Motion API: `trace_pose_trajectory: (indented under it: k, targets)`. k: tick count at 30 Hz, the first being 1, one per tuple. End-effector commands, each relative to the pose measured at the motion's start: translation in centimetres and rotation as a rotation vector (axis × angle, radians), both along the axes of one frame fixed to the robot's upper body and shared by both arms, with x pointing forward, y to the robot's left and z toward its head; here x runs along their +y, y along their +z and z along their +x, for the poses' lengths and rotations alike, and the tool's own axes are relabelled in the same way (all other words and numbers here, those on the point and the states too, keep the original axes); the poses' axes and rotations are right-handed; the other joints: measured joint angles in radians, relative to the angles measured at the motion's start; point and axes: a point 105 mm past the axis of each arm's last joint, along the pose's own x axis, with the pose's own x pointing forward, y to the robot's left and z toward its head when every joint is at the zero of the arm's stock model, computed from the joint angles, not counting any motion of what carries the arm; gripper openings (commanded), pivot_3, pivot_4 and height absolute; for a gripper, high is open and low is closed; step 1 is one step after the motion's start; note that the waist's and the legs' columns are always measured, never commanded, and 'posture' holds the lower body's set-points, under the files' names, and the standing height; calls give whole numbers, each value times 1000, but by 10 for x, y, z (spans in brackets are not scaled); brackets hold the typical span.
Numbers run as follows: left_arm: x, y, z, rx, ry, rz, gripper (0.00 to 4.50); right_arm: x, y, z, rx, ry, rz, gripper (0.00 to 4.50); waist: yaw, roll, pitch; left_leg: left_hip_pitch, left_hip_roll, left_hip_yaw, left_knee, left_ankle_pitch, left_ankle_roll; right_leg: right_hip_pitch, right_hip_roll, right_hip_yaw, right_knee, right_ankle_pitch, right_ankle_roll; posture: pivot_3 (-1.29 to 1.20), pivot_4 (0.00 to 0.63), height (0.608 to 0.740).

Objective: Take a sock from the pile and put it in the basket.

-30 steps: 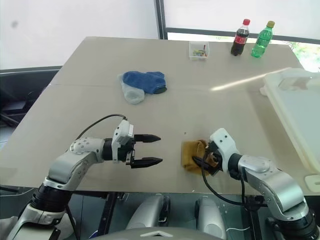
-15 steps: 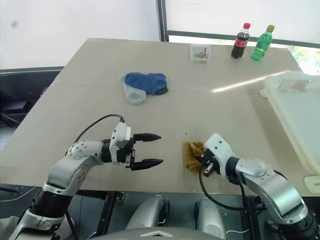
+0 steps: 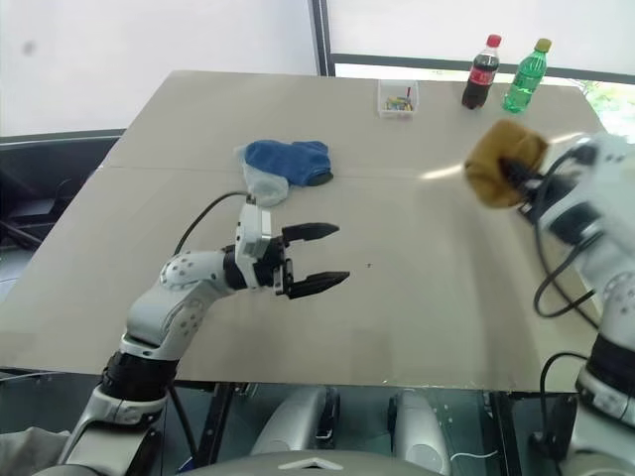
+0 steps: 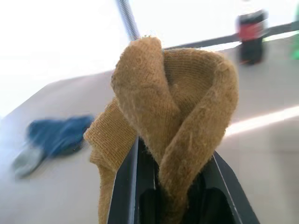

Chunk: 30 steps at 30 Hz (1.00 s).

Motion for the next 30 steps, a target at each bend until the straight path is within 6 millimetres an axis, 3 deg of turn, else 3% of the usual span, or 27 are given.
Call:
trace_pose_trajectory:
  k: [1,5,10,17,21,25,30]
  targets:
    - [-5,23,-5,-69,-14,-52,4500,-43,12,3,-15,-155,35,10,-1,0,0,0,0,1,0,0,0,0,0,0,0,0,0,0,150,729]
    - [-11,31,-2,-78,8,-98,4500,-79,-2,15,81,-283,119,10,-4,1,1,0,0,4,0,-1,1,0,5,2,0,0,1,0,150,729]
    - [-16,35,0,-63,30,-141,4500,-101,-18,34,123,-349,228,10,-6,1,1,2,1,7,1,-1,2,-1,7,6,2,0,1,0,150,729]
    - [-17,32,2,-55,50,-138,4500,-129,-38,50,179,-502,298,10,-7,2,2,3,3,15,1,-1,2,-4,9,10,5,0,1,0,150,729]
    - [-16,32,3,-54,64,-137,4500,-127,-56,53,255,-501,231,10,-6,2,2,3,3,16,1,-1,3,-4,9,11,4,0,1,0,150,729]
    - [-15,31,4,-57,85,-140,4500,-132,-69,48,308,-508,184,1853,-6,2,2,4,3,18,1,-2,4,-4,9,12,4,0,1,0,150,729]
    - [-17,31,3,-54,83,-148,4500,-138,-58,42,283,-501,194,4173,-4,2,2,4,3,18,1,-2,4,-4,9,12,4,0,1,0,150,729]
